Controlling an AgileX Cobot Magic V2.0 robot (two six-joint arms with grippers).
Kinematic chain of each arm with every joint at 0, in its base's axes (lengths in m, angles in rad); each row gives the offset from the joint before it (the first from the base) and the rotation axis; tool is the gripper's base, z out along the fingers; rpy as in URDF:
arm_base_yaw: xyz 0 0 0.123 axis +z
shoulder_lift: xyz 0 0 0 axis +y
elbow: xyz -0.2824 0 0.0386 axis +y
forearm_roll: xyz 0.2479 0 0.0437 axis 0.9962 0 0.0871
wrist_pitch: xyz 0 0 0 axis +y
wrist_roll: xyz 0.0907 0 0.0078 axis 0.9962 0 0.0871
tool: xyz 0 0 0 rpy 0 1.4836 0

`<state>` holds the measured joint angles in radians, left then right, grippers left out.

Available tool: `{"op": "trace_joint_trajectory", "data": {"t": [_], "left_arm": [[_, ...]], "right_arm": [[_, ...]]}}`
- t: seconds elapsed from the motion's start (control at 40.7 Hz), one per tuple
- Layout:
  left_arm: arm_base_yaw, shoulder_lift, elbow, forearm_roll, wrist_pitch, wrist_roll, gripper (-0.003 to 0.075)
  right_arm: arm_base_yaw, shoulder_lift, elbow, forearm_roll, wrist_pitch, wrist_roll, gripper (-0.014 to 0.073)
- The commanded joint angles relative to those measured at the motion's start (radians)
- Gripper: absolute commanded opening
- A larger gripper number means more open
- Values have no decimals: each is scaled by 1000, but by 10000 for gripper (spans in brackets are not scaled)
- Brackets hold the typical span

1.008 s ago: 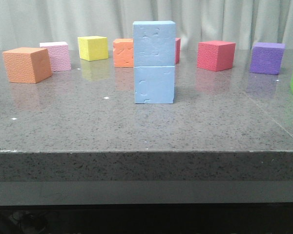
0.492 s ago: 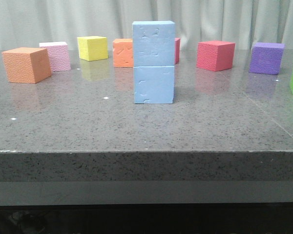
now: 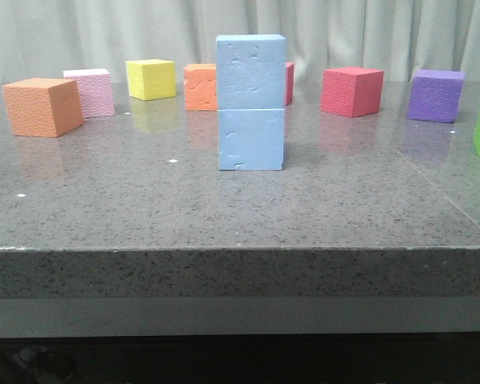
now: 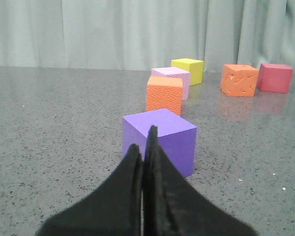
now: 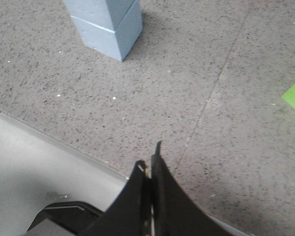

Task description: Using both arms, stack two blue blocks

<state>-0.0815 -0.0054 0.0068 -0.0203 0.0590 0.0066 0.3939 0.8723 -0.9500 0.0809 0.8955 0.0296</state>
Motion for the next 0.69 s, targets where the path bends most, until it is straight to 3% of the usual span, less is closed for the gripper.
{"op": "trace_joint_trajectory", "data": {"t": [0.0,0.147,0.393,0.664], "left_arm": [[0,-24,37,-9,-86,-7,-18],[0,-24,37,-9,-86,-7,-18],[0,-24,37,-9,-86,-7,-18],[0,-24,37,-9,-86,-7,-18]], "right_arm": [[-96,-95,40,-25,-135,-22,-69],[-269,-293,239,-24,-353,-38,-68],[-392,-667,682,-23,-771,-63,-68],[-432,-886,930,-23,-862,-63,-68]]}}
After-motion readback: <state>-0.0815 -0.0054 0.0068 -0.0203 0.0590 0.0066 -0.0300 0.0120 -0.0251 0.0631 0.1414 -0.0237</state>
